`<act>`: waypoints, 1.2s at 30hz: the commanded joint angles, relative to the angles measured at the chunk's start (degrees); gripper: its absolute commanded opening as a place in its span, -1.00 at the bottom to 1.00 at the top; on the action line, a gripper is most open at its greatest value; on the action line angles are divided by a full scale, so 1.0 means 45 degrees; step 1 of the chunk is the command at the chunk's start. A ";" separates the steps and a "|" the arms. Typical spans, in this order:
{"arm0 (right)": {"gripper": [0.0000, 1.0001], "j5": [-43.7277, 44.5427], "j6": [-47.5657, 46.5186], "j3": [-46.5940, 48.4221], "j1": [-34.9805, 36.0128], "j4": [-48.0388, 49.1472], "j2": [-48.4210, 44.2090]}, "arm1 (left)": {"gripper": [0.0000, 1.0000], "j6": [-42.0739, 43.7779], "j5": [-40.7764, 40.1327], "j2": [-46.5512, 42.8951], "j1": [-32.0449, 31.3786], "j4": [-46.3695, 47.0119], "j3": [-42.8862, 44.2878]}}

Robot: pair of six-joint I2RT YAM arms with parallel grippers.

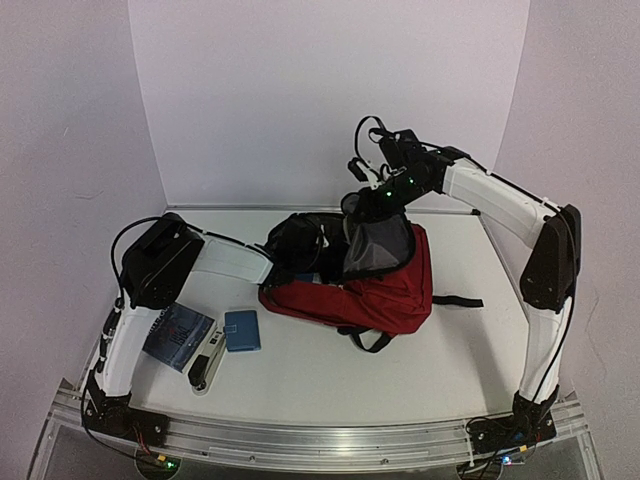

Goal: Pack the student bag
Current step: Place the book in the student bag.

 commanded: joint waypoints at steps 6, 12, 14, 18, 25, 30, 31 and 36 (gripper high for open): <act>-1.00 -0.0640 -0.1021 -0.0498 -0.0139 0.0576 -0.0809 | -0.99 0.1722 0.1098 -0.3141 0.0232 -0.0404 -0.2071; -1.00 -0.0830 -0.1054 -0.0378 -0.0407 0.0564 -0.0812 | -1.00 0.2693 0.2582 -0.3335 0.0305 -0.2438 -0.1461; -1.00 -0.1305 -0.0857 -0.0143 -0.0400 0.0572 -0.0669 | -1.00 0.2332 0.3220 -0.2651 0.0281 -0.2105 -0.1005; -1.00 -0.2058 -0.0611 0.0235 -0.0305 0.0573 -0.0518 | -1.00 0.1573 0.4225 -0.0967 0.0281 -0.1183 0.0482; -1.00 -0.2195 -0.1323 -0.0277 -0.0173 0.0242 -0.1051 | -0.99 0.1675 0.4465 -0.0347 0.0310 -0.1441 0.1791; -1.00 -0.2051 -0.2677 -0.1156 -0.0234 -0.0236 -0.1851 | -1.00 0.2835 0.4200 -0.2131 0.0530 -0.3026 0.0453; -1.00 -0.2027 -0.2992 -0.1290 -0.0260 -0.0381 -0.1958 | -1.00 0.3234 0.4126 -0.2496 0.0574 -0.3689 0.0368; -1.00 -0.2047 -0.4735 -0.1655 -0.0546 -0.1099 -0.2312 | -1.00 0.4789 0.3817 -0.3838 0.0771 -0.6420 0.0093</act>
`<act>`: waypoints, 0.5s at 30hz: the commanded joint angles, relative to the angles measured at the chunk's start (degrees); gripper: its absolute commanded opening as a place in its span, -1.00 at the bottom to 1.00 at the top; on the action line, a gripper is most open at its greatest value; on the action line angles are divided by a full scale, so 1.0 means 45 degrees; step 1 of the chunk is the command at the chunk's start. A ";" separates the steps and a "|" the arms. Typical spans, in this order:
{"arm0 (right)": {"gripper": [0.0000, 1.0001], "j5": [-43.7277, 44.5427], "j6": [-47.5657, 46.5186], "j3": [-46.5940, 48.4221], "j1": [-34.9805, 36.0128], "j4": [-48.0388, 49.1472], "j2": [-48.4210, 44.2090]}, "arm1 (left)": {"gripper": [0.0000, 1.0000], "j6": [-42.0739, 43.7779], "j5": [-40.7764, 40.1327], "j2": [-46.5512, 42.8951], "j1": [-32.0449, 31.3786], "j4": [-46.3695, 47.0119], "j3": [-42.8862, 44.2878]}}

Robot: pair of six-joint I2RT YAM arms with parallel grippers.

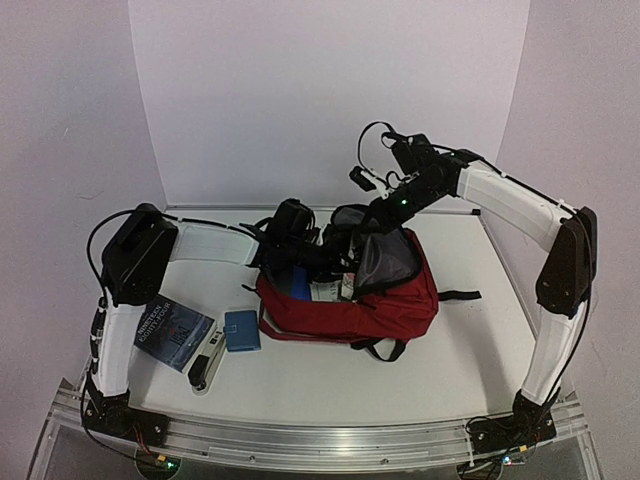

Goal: Pack the student bag
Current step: Place the book in the student bag.

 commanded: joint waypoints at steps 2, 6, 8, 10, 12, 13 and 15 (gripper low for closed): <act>-1.00 -0.0450 -0.2728 -0.0043 -0.0228 -0.0859 -0.1128 | -0.99 0.1850 0.0386 -0.2435 0.0406 -0.2070 -0.0143; -1.00 -0.0572 -0.3870 0.0229 -0.0240 -0.1083 -0.1131 | -1.00 0.2445 0.2215 -0.1970 0.0563 -0.3362 0.0777; -1.00 -0.0658 -0.4108 0.0505 -0.0235 -0.1087 -0.1023 | -0.99 0.2479 0.3495 -0.1471 0.0560 -0.3688 0.1305; -1.00 -0.0762 -0.4196 0.0748 -0.0236 -0.1087 -0.0918 | -1.00 0.2279 0.4610 -0.1079 0.0550 -0.3586 0.1542; -1.00 -0.0860 -0.4192 0.0887 -0.0241 -0.1087 -0.0835 | -1.00 0.2100 0.5308 -0.0887 0.0547 -0.3306 0.1542; -1.00 -0.0922 -0.4153 0.0887 -0.0240 -0.1087 -0.0832 | -1.00 0.2105 0.5535 -0.0820 0.0553 -0.3340 0.1577; -1.00 -0.1059 -0.4073 0.0808 -0.0237 -0.1086 -0.0863 | -1.00 0.2160 0.5924 -0.0614 0.0579 -0.3503 0.1750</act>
